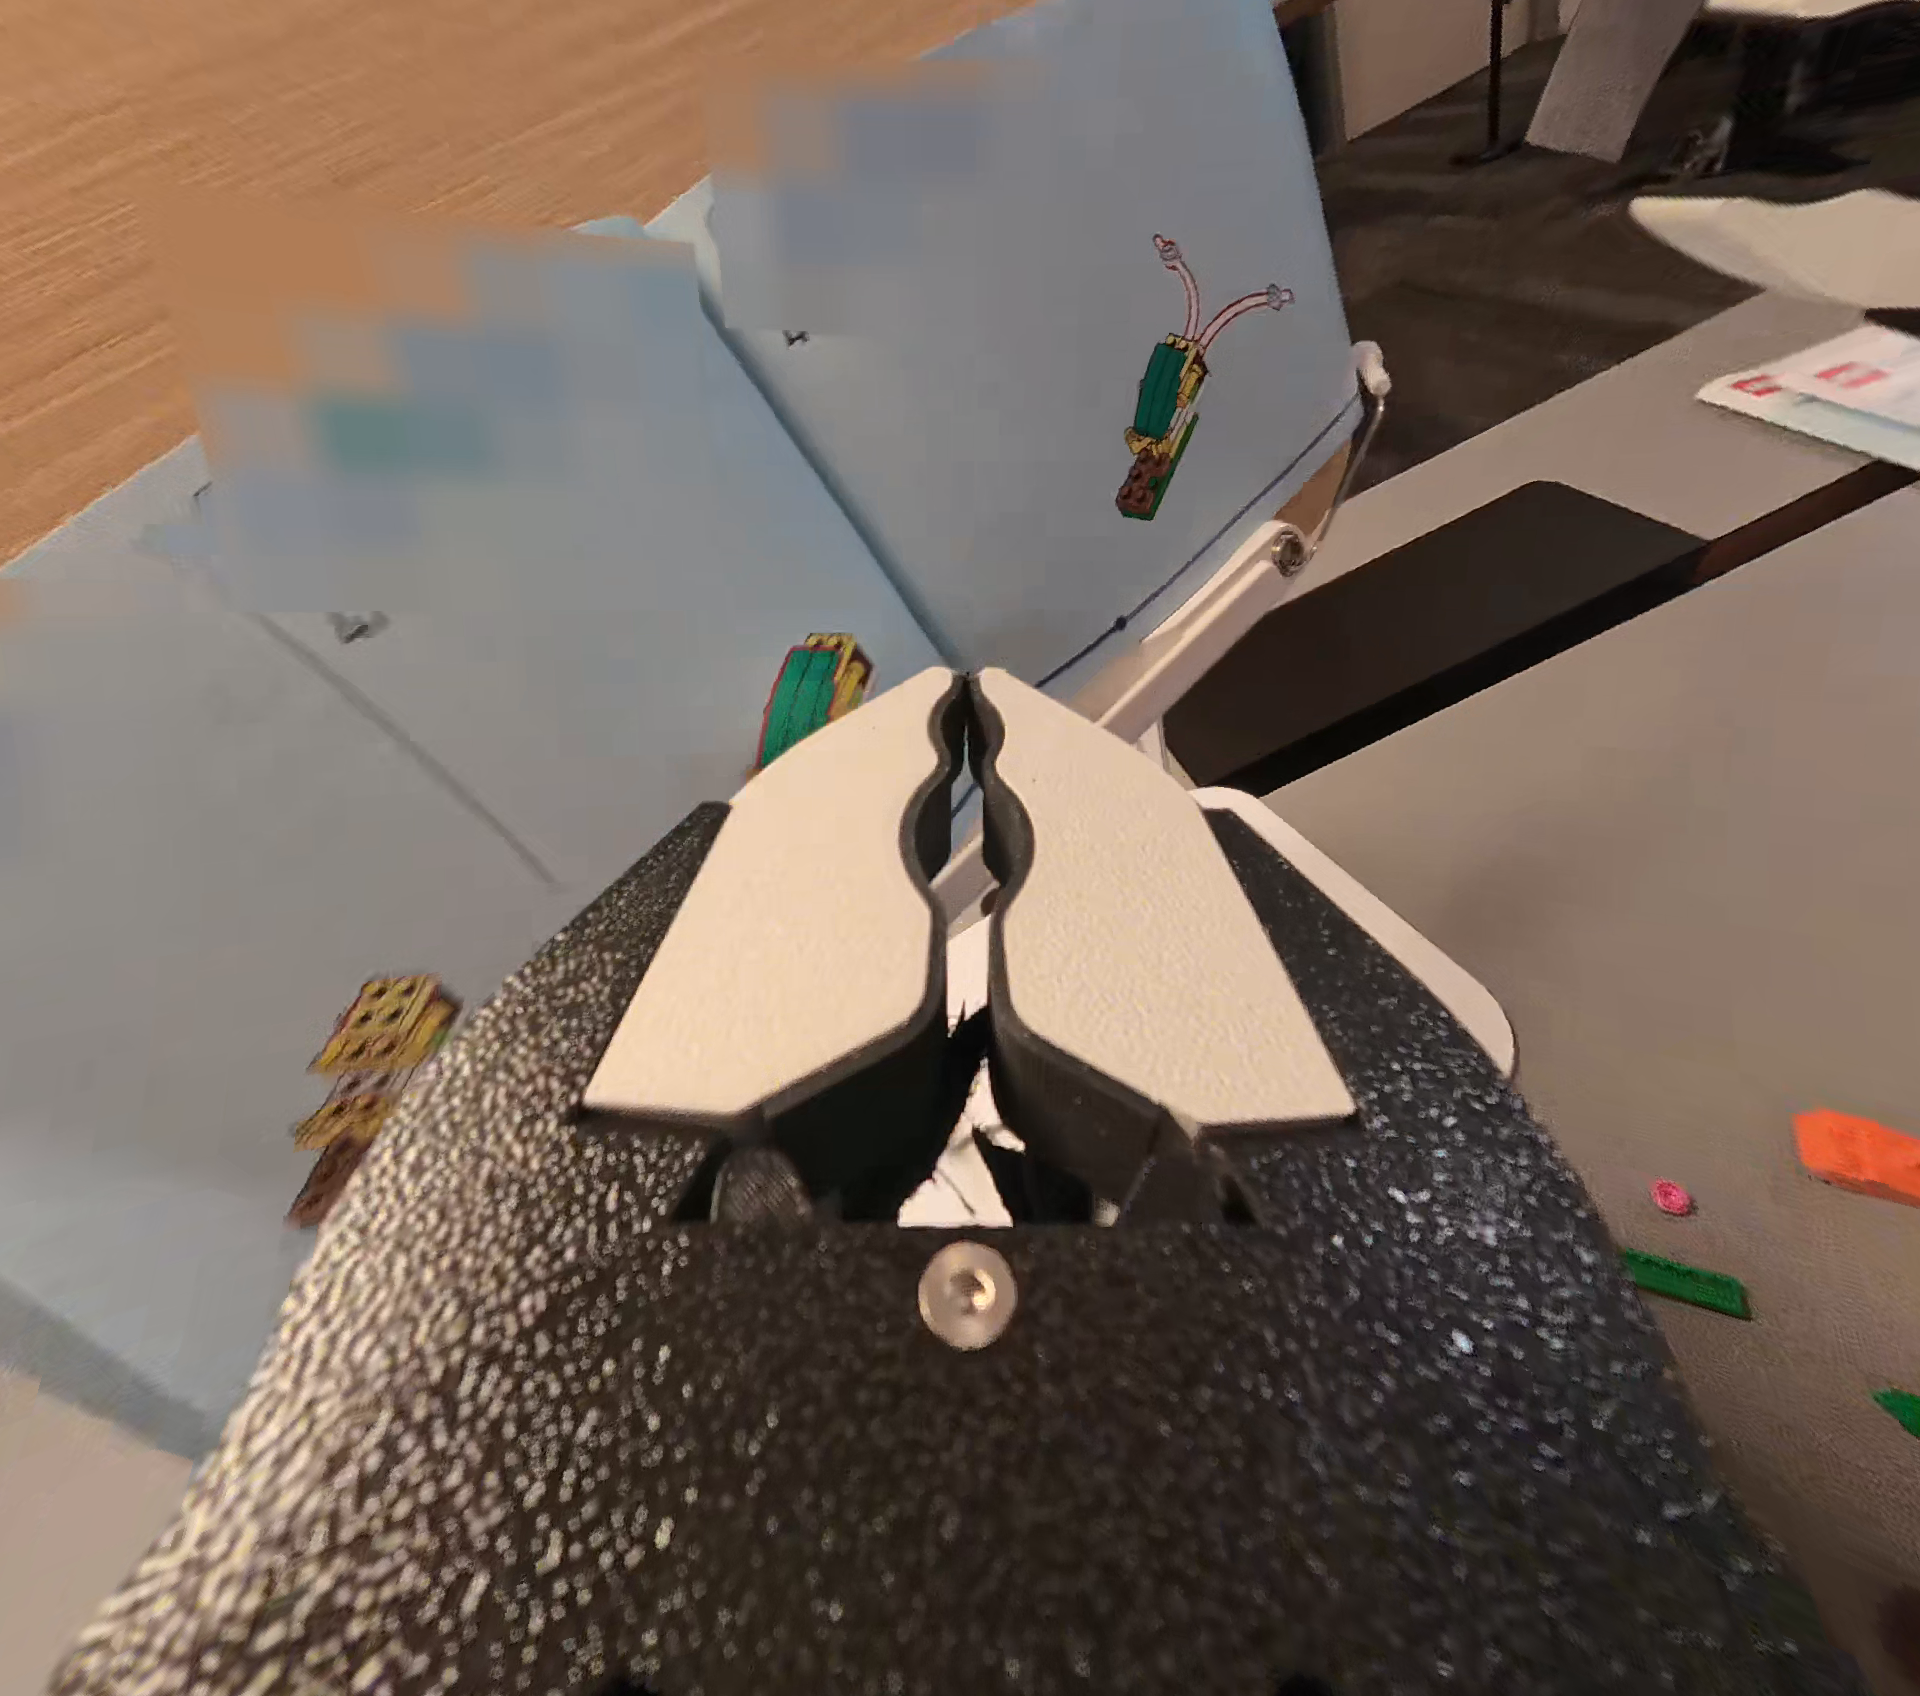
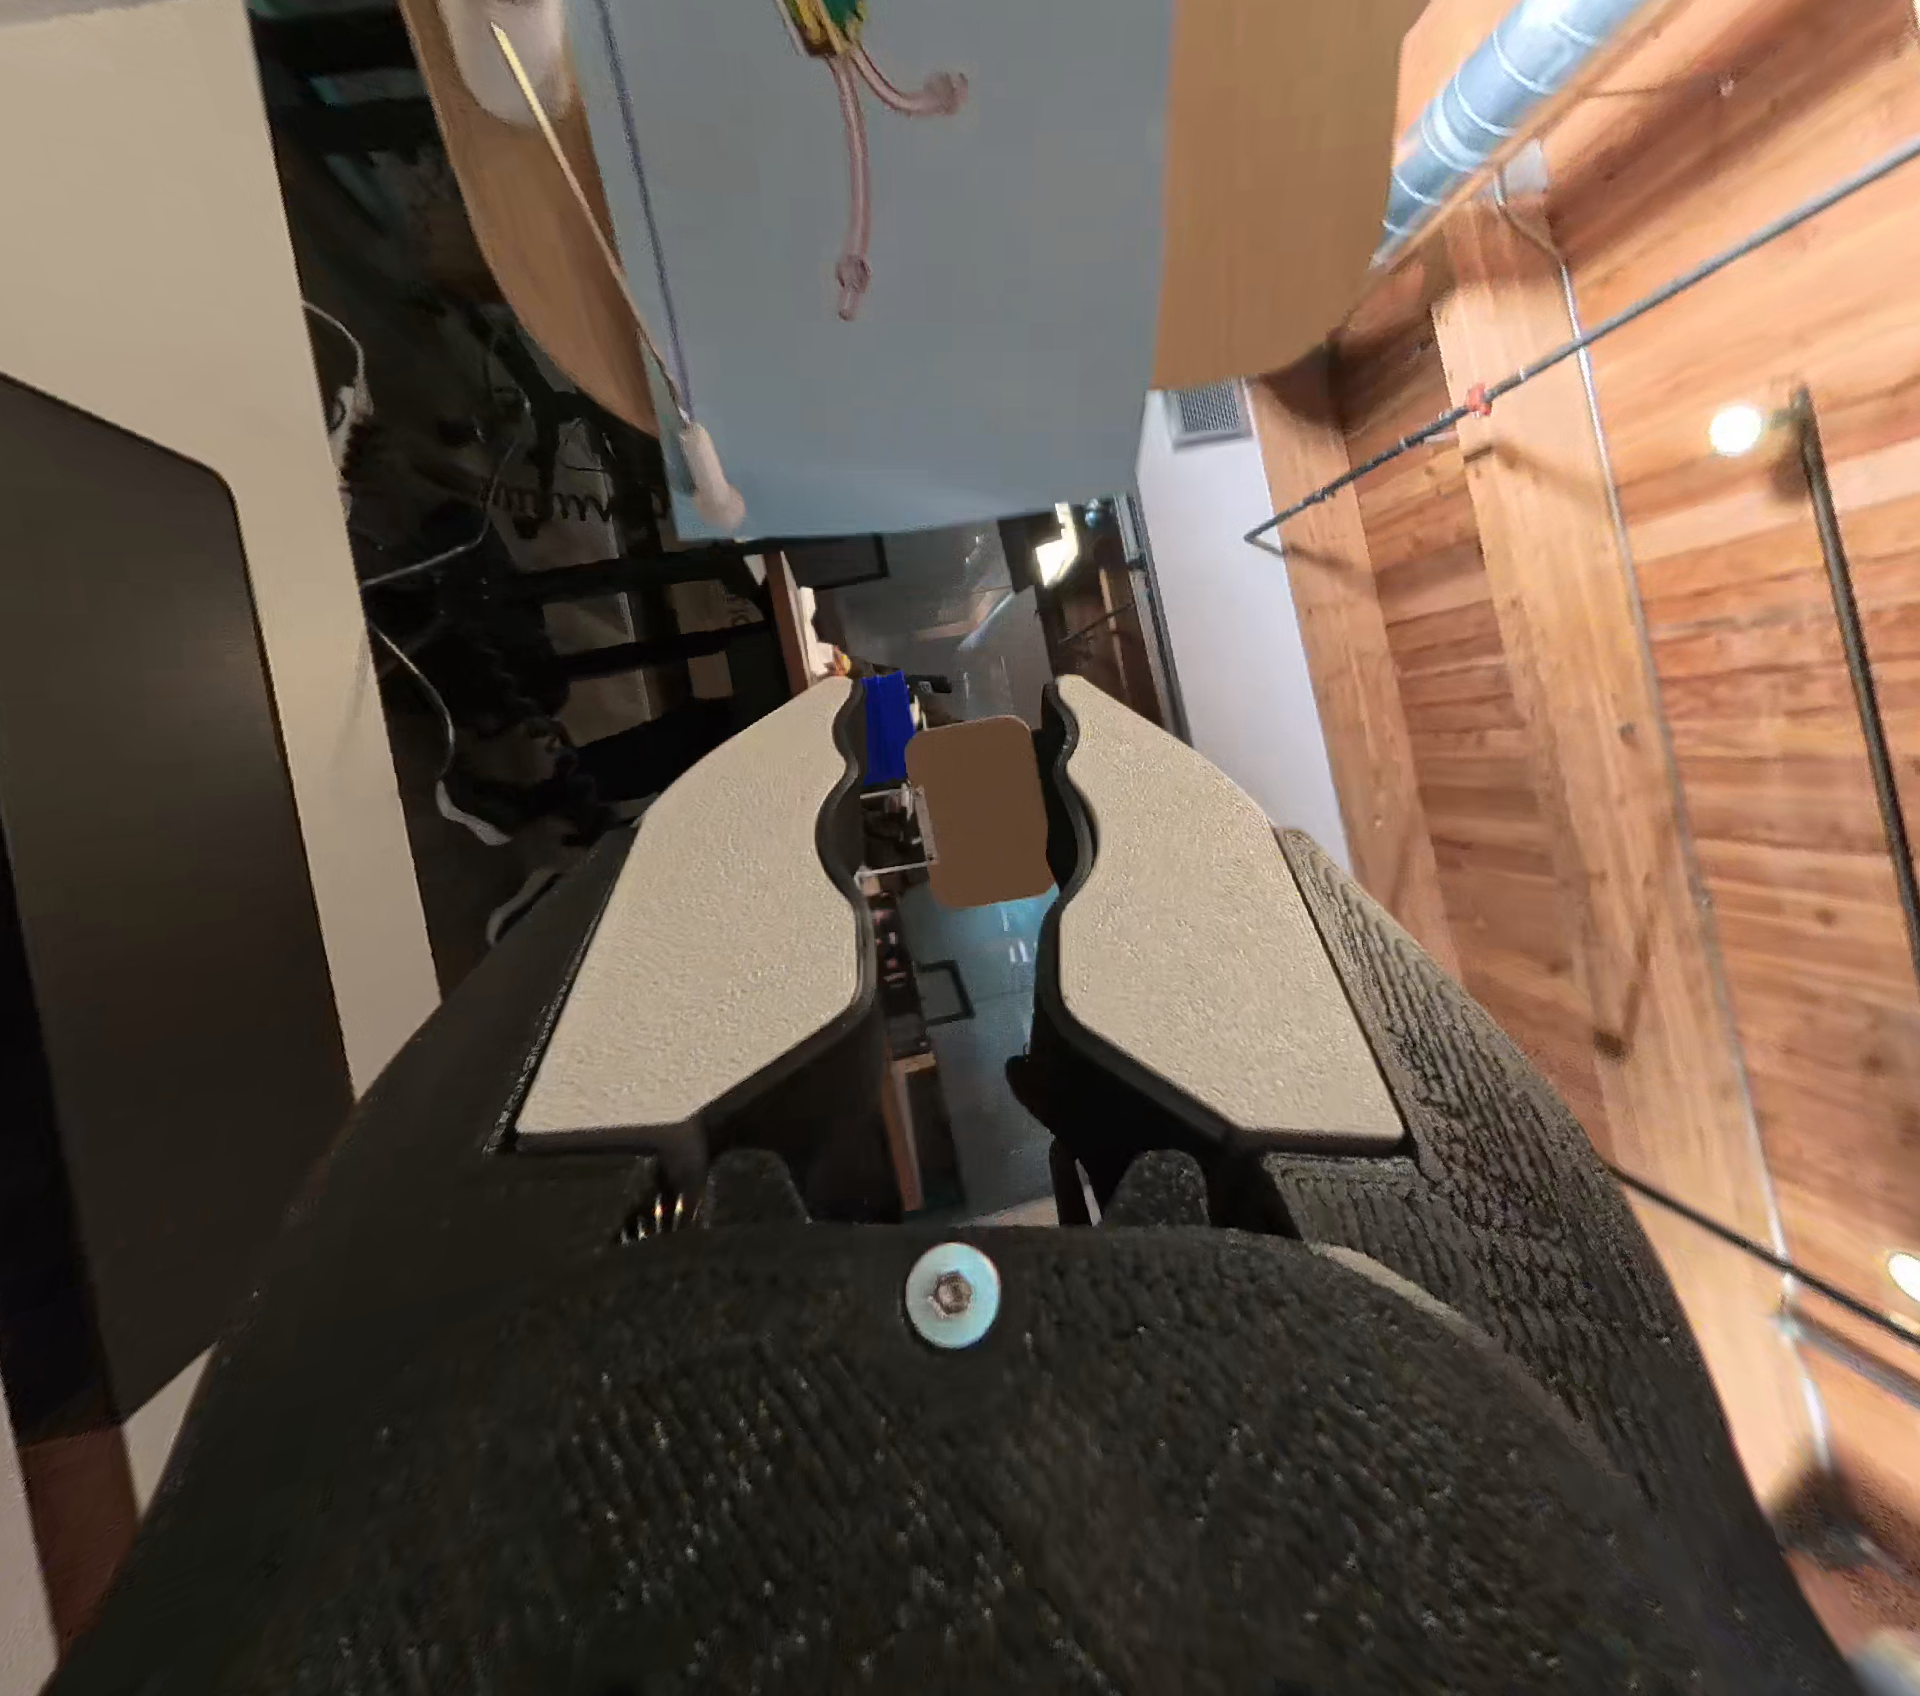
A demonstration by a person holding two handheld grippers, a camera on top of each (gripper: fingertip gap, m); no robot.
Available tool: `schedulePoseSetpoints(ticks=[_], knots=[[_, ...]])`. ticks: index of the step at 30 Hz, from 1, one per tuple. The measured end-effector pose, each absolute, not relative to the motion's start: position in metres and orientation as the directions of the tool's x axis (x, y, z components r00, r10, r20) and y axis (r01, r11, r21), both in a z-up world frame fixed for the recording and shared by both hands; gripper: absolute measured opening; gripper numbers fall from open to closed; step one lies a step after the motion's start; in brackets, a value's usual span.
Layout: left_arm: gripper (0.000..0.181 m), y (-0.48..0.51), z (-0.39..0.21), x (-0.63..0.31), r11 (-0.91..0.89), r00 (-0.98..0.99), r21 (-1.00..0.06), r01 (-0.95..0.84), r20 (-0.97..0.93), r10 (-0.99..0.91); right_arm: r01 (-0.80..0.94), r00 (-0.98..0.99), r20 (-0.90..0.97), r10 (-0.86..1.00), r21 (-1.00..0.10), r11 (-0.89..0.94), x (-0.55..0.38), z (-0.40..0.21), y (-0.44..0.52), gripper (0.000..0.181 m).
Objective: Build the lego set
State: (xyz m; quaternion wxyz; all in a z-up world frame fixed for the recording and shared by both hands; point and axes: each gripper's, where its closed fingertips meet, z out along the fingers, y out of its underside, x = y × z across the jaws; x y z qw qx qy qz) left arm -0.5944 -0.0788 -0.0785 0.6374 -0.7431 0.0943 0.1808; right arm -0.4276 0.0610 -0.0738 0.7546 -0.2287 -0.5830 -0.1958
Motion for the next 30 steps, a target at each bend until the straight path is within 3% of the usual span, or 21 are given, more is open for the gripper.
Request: schedulePoseSetpoints(ticks=[5,9,15,22,27,30], knots=[[0.000,-0.141,-0.056,-0.622,-0.038,0.919,-0.959,-0.281,-0.280,0.277,0.508,0.313,0.946,0.086,-0.243,0.827,-0.406,-0.069,0.059,0.030],[0.000,-0.198,-0.049,-0.651,0.088,0.890,-0.982,-0.168,-0.112,0.443,0.415,0.249,0.962,0.113,-0.211,0.885,-0.432,-0.076,0.018,0.029],[0.000,-0.226,-0.073,-0.670,0.107,0.869,-0.992,-0.062,-0.001,0.494,0.269,0.057,0.979,0.195,-0.203,0.942,-0.504,-0.105,-0.065,0.027],[0.000,-0.206,-0.071,-0.686,0.129,0.909,-0.991,-0.042,0.016,0.416,0.166,-0.082,0.969,0.231,-0.216,0.962,-0.602,-0.117,-0.140,0.020],[0.000,-0.168,-0.080,-0.707,-0.033,0.951,-0.997,-0.070,-0.077,0.301,0.179,-0.075,0.967,0.245,-0.229,0.957,-0.656,-0.111,-0.163,0.021],[0.000,-0.159,-0.075,-0.714,-0.036,0.972,-0.998,-0.051,-0.058,0.228,0.207,-0.109,0.963,0.246,-0.220,0.953,-0.676,-0.117,-0.164,0.024]])
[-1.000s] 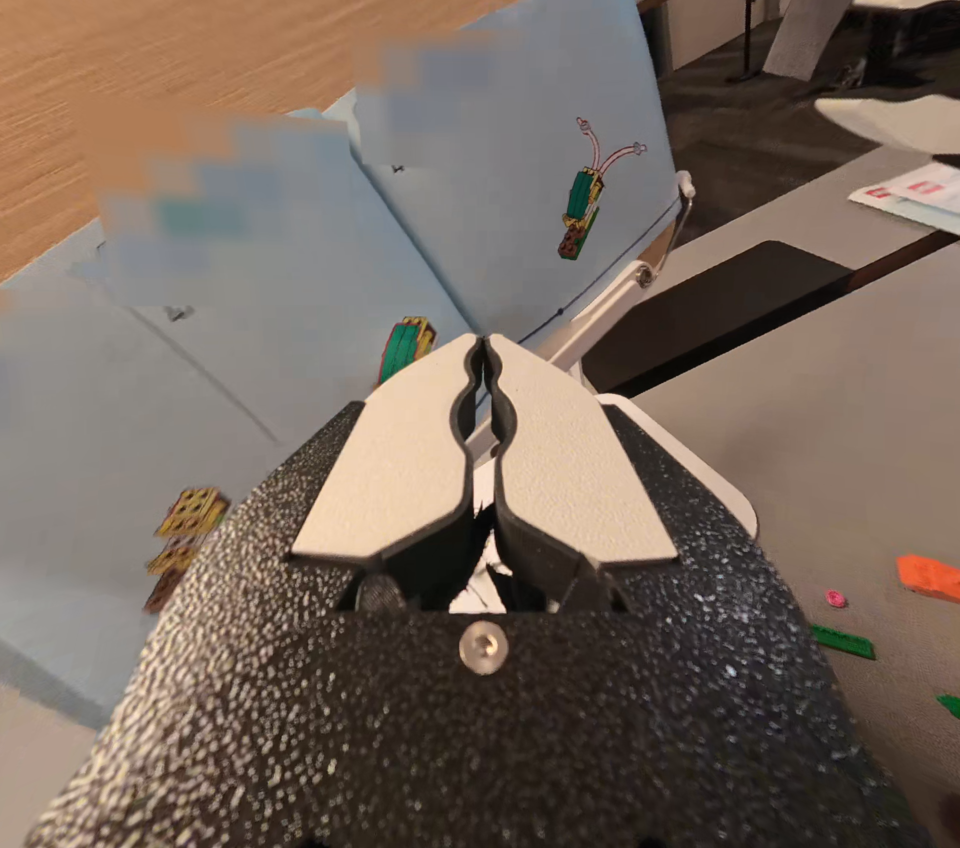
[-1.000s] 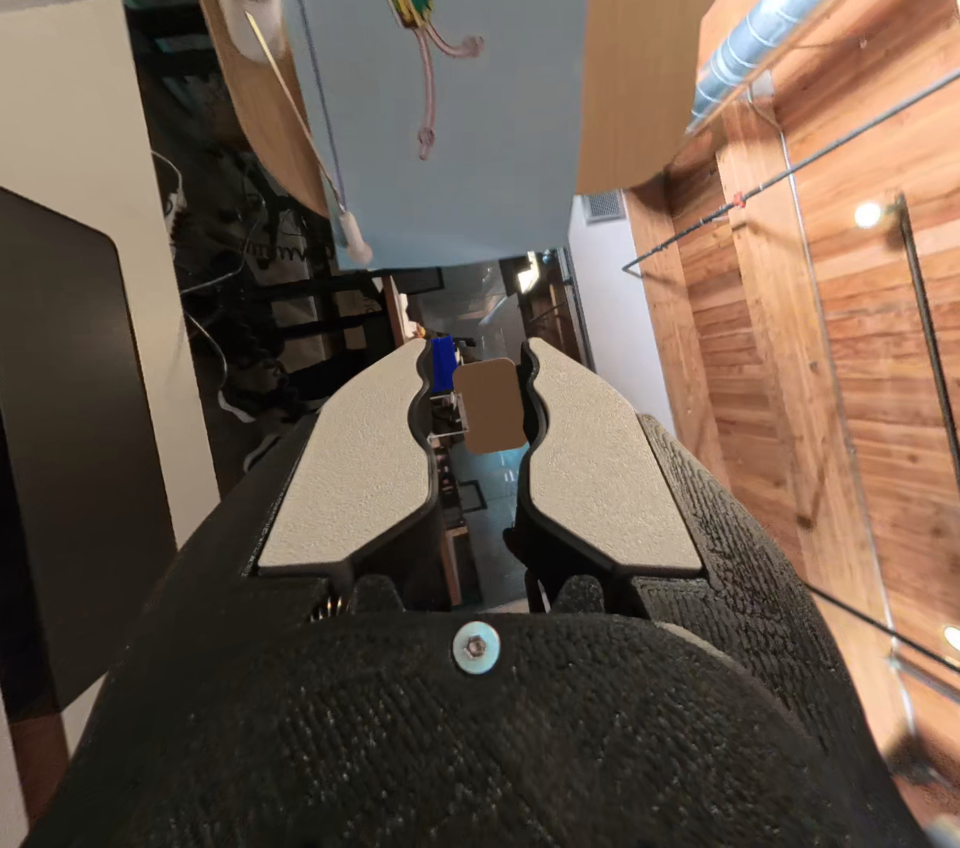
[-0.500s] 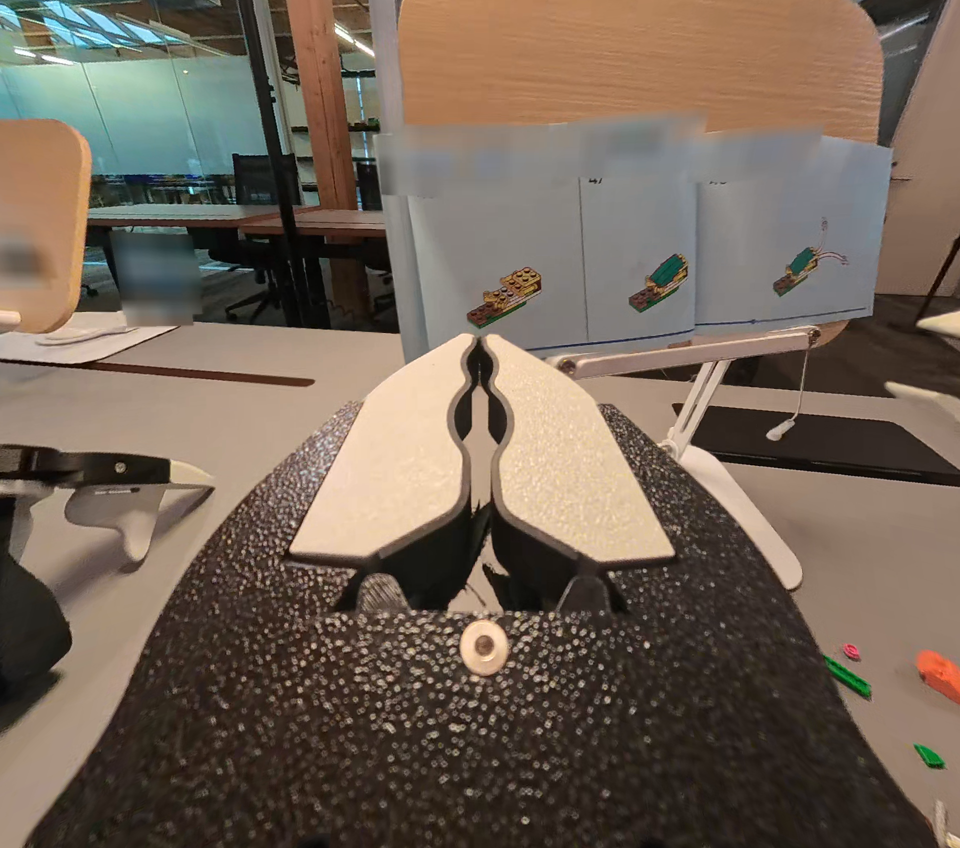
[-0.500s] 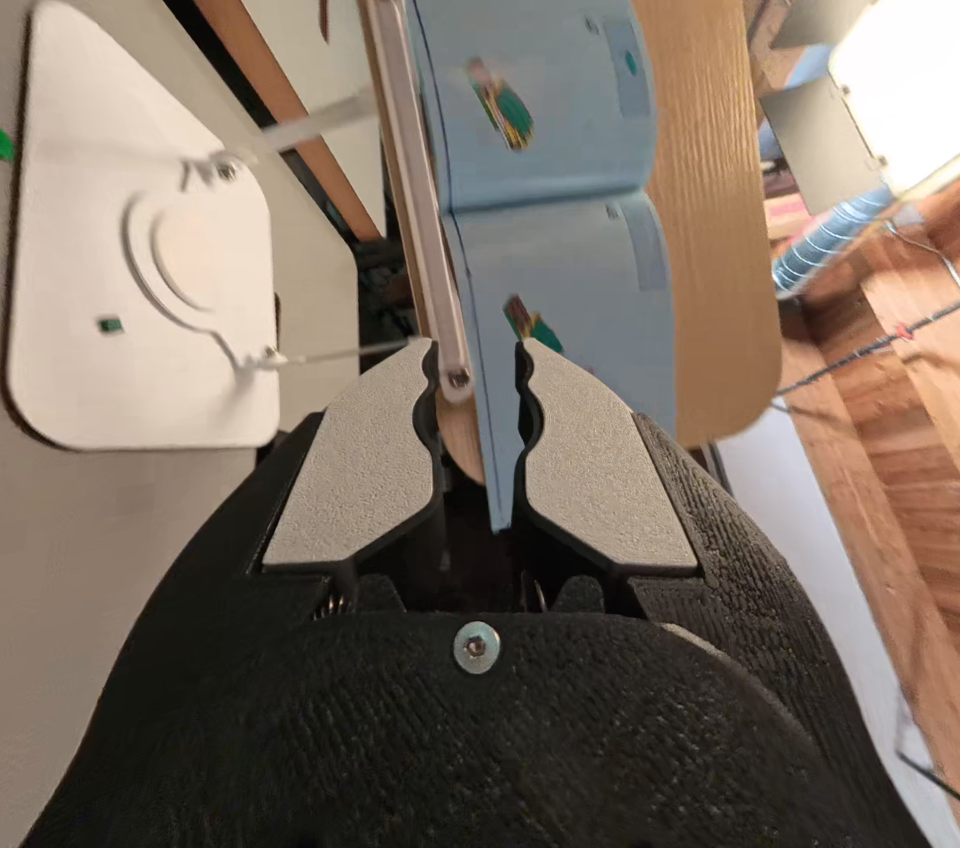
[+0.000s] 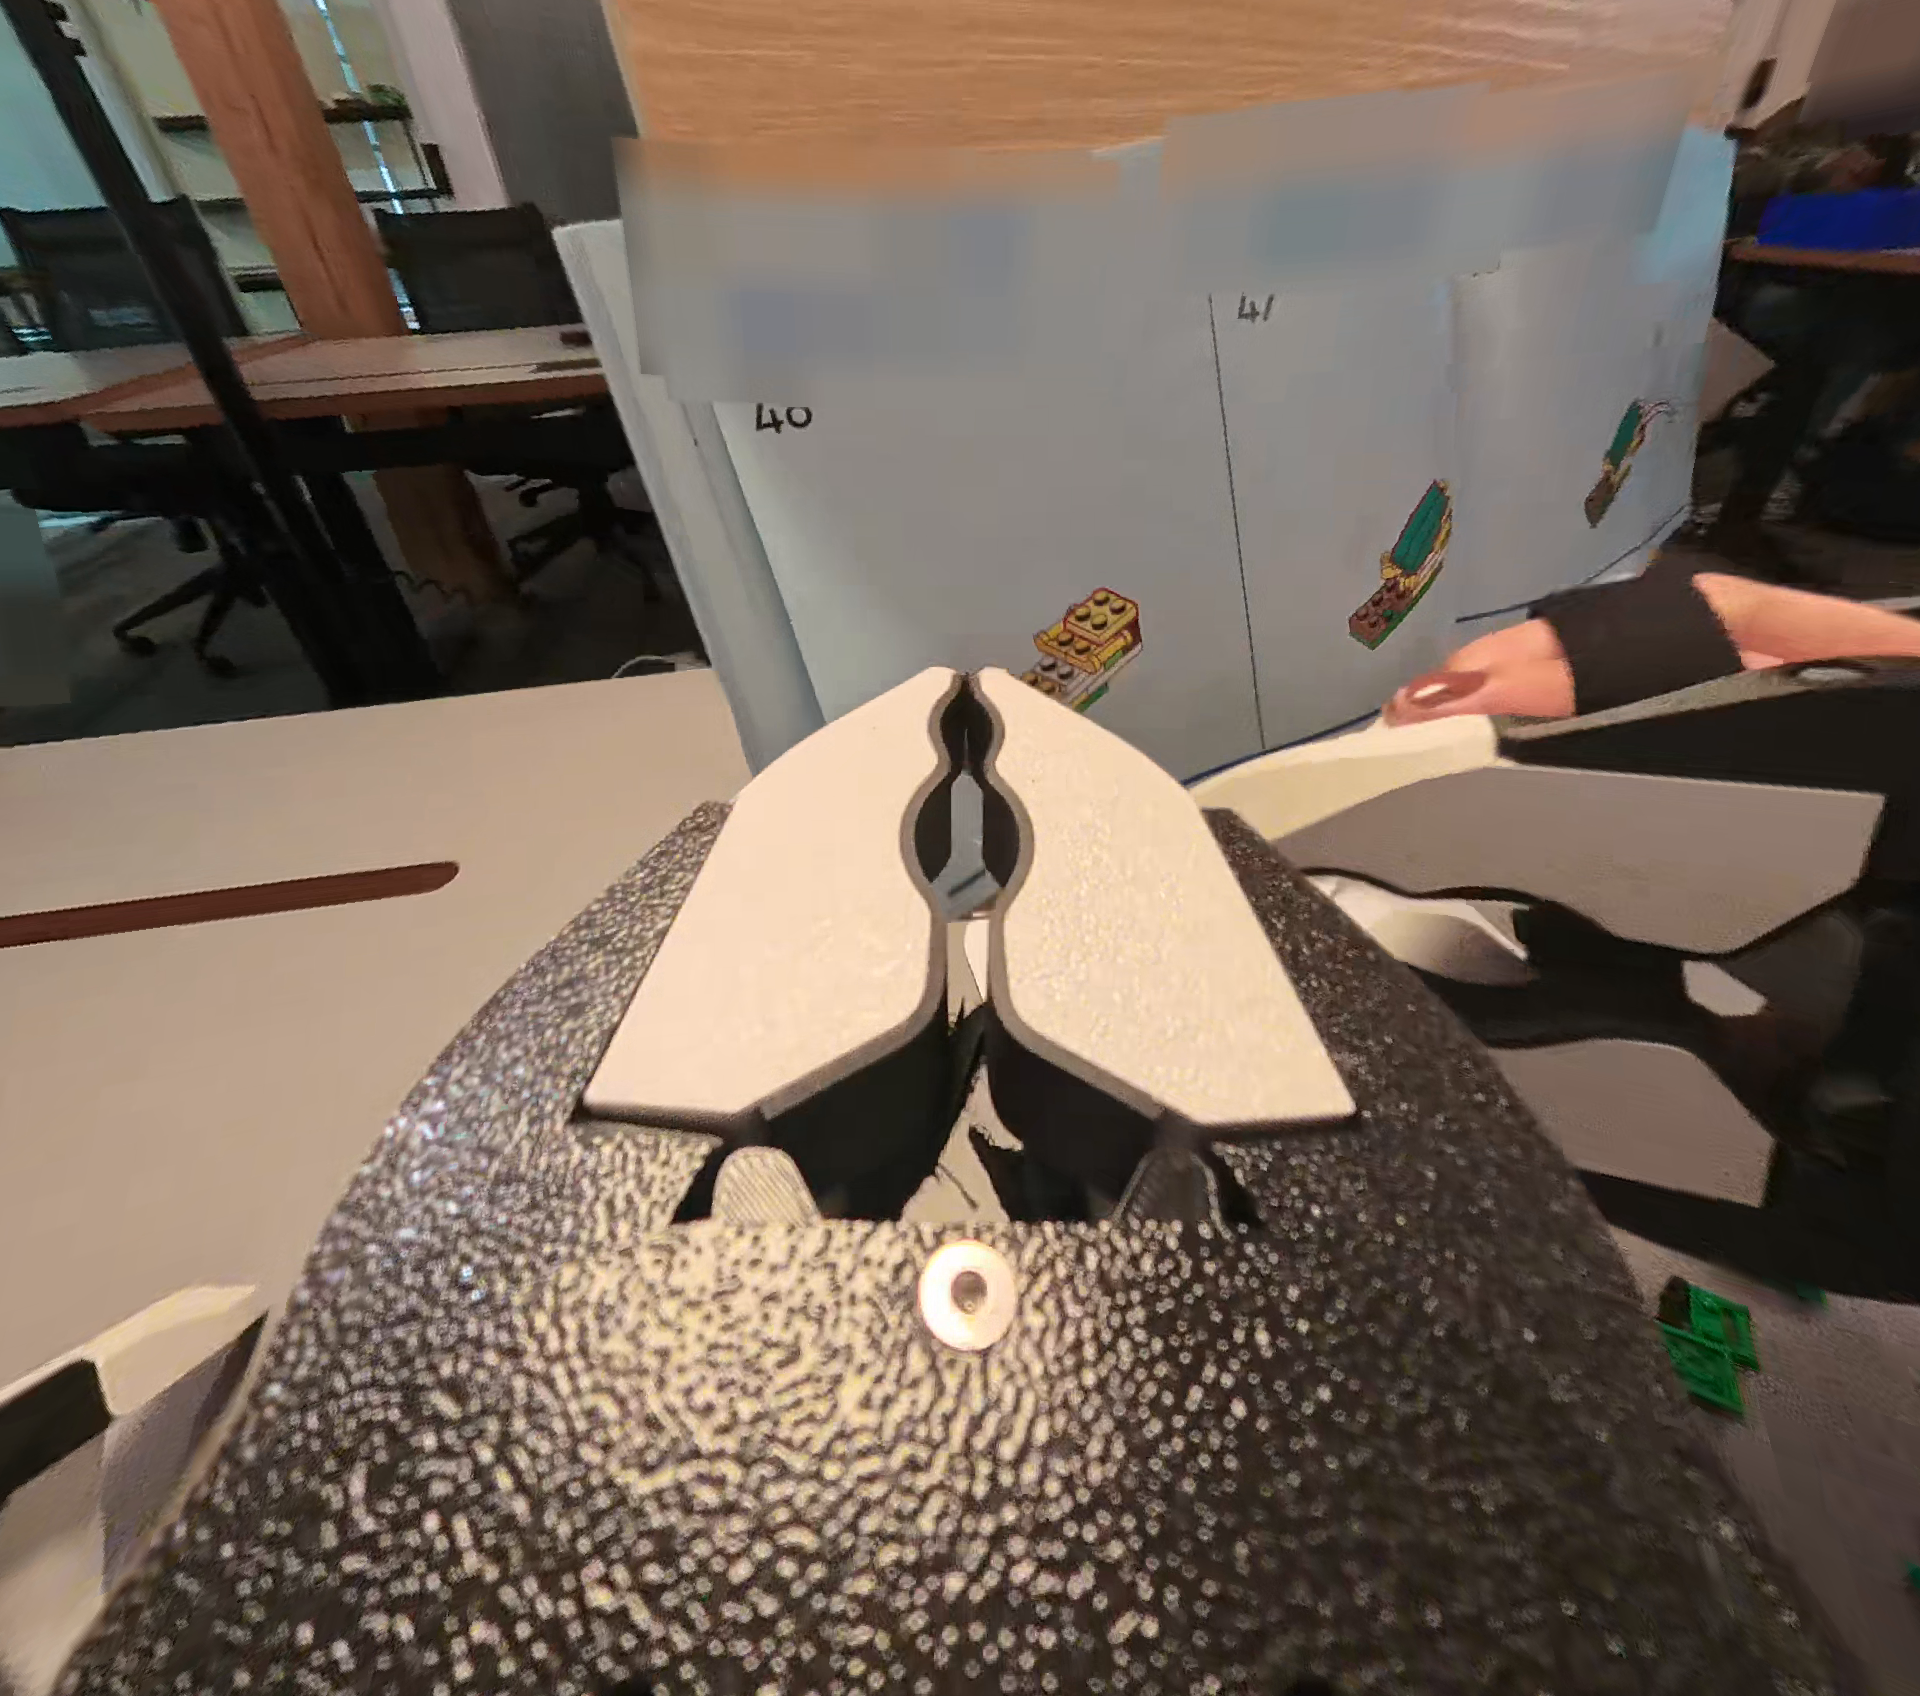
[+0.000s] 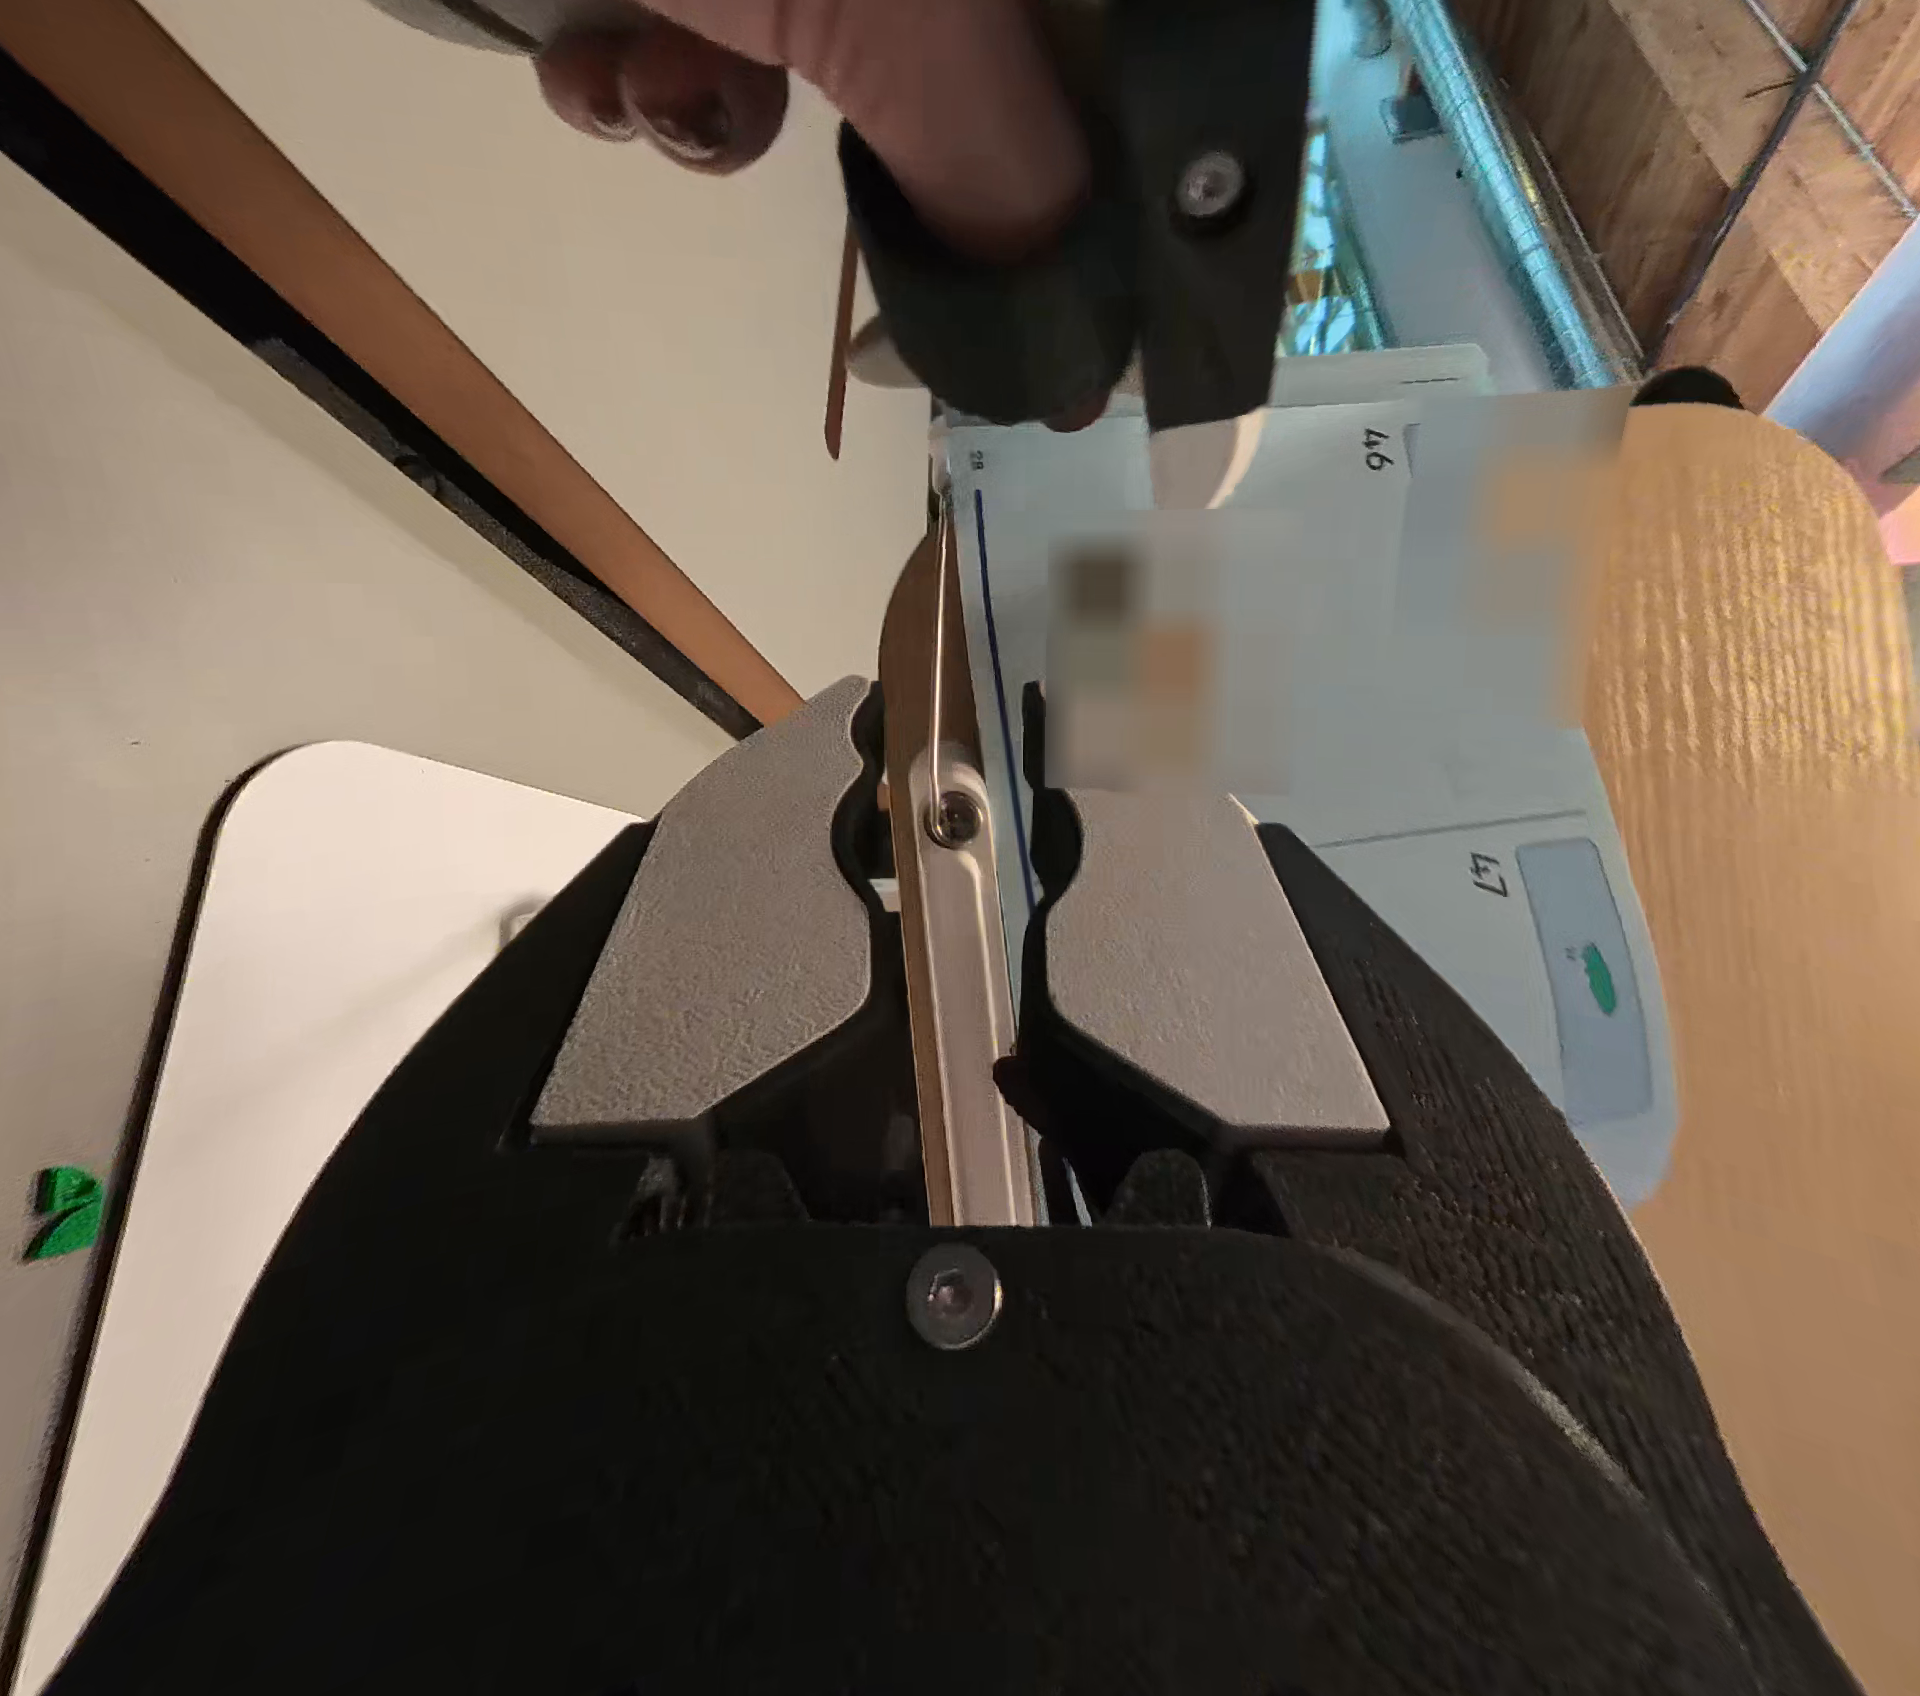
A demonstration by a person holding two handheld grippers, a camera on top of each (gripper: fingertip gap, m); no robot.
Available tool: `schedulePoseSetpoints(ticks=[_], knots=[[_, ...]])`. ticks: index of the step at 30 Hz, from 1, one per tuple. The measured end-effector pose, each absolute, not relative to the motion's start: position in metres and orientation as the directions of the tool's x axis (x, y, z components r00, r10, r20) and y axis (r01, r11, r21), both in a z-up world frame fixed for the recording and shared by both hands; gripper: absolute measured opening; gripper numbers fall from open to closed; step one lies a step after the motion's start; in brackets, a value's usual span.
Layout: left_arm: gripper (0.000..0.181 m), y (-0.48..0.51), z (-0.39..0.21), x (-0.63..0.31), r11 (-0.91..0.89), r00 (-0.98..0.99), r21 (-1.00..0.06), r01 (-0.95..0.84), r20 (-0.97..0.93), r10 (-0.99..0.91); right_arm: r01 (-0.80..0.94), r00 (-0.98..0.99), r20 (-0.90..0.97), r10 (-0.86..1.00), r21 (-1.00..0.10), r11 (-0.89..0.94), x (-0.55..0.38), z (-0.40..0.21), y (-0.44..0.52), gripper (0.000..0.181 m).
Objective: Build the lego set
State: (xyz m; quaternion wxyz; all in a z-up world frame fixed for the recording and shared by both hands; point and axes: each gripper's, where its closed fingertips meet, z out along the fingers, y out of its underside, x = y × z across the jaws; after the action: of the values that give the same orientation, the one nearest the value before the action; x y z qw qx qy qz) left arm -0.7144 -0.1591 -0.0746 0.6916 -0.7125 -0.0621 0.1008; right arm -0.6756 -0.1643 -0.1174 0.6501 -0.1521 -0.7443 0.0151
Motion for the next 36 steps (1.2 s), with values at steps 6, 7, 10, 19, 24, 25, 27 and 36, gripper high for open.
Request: schedulePoseSetpoints(ticks=[6,7,10,19,24,25,27,36], knots=[[0.000,-0.152,-0.078,-0.725,-0.134,0.984,-0.990,-0.048,-0.070,0.164,0.307,-0.155,0.973,0.172,-0.118,0.944,-0.700,-0.130,-0.151,0.019],[0.000,-0.152,-0.078,-0.725,-0.140,0.984,-0.989,-0.055,-0.077,0.158,0.312,-0.169,0.974,0.154,-0.095,0.945,-0.701,-0.132,-0.151,0.007],[0.000,-0.150,-0.078,-0.726,-0.170,0.984,-0.983,-0.077,-0.102,0.148,0.303,-0.150,0.976,0.158,-0.107,0.947,-0.703,-0.130,-0.151,0.000],[0.000,-0.150,-0.077,-0.726,-0.296,0.979,-0.952,-0.078,-0.129,0.157,0.199,0.041,0.952,0.303,-0.304,0.932,-0.703,-0.118,-0.154,0.000],[0.000,-0.154,-0.063,-0.735,-0.280,0.945,-0.959,-0.043,-0.130,0.301,0.174,0.129,0.883,0.452,-0.469,0.866,-0.702,-0.107,-0.150,0.001],[0.000,-0.154,-0.061,-0.735,-0.276,0.940,-0.961,-0.034,-0.125,0.317,0.171,0.144,0.867,0.477,-0.497,0.851,-0.702,-0.105,-0.149,0.002],[0.000,-0.155,-0.058,-0.736,-0.267,0.931,-0.964,-0.008,-0.105,0.350,0.166,0.175,0.835,0.522,-0.548,0.820,-0.700,-0.101,-0.146,0.003],[0.000,-0.190,-0.012,-0.704,-0.097,0.890,-0.994,-0.059,-0.096,0.445,0.117,0.229,0.729,0.646,-0.679,0.725,-0.669,-0.081,-0.158,0.016]])
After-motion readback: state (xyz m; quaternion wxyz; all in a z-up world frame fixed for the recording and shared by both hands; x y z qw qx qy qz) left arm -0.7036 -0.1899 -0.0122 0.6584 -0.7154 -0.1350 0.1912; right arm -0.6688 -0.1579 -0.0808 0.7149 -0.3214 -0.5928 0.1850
